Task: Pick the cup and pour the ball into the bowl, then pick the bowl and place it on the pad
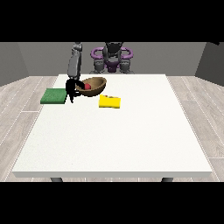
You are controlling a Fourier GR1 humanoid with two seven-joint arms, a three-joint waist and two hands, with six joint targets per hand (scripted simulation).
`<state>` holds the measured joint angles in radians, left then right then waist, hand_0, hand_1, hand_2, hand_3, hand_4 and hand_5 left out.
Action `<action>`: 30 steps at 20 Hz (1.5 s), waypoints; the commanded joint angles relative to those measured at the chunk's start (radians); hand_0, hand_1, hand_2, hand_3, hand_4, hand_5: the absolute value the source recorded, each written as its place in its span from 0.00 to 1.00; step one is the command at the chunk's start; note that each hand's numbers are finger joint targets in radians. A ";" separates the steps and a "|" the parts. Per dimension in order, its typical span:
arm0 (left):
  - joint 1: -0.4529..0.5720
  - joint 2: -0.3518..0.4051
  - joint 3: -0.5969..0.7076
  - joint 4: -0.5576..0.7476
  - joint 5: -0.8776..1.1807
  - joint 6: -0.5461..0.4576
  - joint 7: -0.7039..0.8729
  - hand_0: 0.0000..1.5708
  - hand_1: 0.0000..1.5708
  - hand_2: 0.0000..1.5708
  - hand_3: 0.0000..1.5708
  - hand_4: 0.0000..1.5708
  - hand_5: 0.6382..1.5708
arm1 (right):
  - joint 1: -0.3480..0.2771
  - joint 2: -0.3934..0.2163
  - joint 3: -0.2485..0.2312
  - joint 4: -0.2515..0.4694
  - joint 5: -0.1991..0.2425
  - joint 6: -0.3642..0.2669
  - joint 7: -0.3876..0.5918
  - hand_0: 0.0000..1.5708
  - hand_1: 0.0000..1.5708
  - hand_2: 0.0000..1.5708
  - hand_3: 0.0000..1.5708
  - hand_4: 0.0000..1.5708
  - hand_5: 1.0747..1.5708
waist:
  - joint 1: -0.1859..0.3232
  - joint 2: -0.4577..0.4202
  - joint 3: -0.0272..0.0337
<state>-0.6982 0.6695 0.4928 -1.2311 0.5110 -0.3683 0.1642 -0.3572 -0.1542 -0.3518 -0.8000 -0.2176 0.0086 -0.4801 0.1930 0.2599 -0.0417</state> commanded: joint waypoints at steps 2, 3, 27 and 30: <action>-0.008 0.007 0.009 0.008 0.019 -0.008 0.003 0.00 0.00 0.00 0.00 0.41 1.00 | -0.020 -0.023 -0.008 0.075 0.000 -0.053 0.160 1.00 1.00 1.00 1.00 0.68 0.84 | 0.019 0.045 0.0410; -0.011 0.036 0.026 0.048 0.034 -0.034 0.011 0.00 0.00 0.00 0.00 0.43 1.00 | -0.018 -0.027 0.002 0.046 -0.003 -0.048 0.186 1.00 1.00 1.00 1.00 0.68 0.85 | 0.007 0.036 0.0400; 0.139 0.158 0.106 0.312 -0.073 -0.065 -0.247 0.00 0.00 0.00 0.00 0.45 0.99 | -0.207 -0.415 0.050 -0.081 0.042 0.080 0.612 1.00 1.00 1.00 1.00 0.63 1.00 | -0.189 -0.006 0.0415; 0.103 0.148 0.103 0.261 -0.053 -0.062 -0.276 0.00 0.00 0.00 0.00 0.45 0.99 | -0.230 -0.392 -0.024 0.005 0.002 0.064 0.456 1.00 1.00 1.00 0.87 0.63 1.00 | -0.164 0.091 0.0426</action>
<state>-0.5706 0.7982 0.5883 -0.9599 0.4562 -0.4350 -0.0775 -0.5635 -0.5206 -0.3287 -0.8459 -0.1908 0.0480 0.0606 0.0331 0.2769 0.0000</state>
